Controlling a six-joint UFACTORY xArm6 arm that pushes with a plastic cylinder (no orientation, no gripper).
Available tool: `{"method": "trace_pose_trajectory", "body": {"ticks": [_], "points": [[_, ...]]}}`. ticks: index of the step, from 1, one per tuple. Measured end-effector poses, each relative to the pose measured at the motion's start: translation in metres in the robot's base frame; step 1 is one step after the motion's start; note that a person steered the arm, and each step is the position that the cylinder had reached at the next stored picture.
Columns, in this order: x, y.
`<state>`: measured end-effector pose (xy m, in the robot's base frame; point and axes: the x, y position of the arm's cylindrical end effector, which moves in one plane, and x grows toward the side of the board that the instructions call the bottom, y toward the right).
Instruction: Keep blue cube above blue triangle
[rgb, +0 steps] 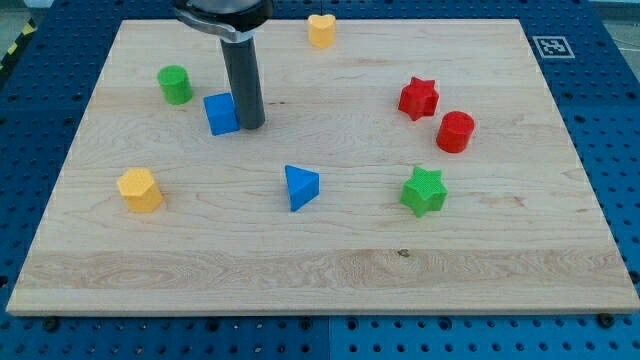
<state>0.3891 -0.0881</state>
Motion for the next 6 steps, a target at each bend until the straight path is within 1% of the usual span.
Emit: {"method": "trace_pose_trajectory", "body": {"ticks": [1,2,4,6], "points": [[-0.032,0.005],[-0.054,-0.026],[-0.026,-0.044],[-0.023,-0.067]]}}
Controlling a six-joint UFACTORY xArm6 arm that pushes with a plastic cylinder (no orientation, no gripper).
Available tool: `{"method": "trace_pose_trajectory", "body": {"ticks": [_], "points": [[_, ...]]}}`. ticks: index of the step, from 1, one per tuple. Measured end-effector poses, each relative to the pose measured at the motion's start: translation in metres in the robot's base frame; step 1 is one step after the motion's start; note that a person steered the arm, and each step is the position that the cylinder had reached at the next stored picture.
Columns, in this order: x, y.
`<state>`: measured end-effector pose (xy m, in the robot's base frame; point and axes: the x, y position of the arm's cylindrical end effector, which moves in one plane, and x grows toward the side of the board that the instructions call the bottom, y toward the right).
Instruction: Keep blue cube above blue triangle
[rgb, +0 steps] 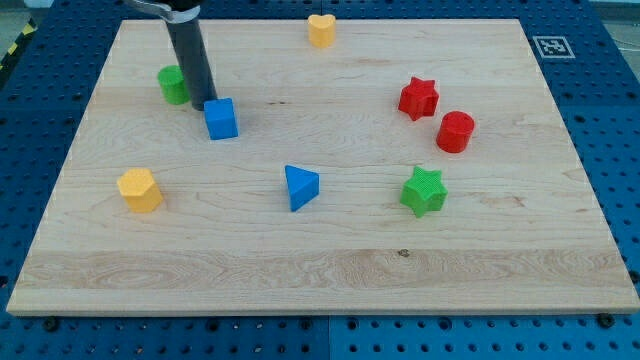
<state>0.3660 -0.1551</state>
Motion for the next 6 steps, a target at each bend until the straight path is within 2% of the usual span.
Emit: {"method": "trace_pose_trajectory", "body": {"ticks": [4,6], "points": [[0.063,0.038],[0.069,0.079]]}}
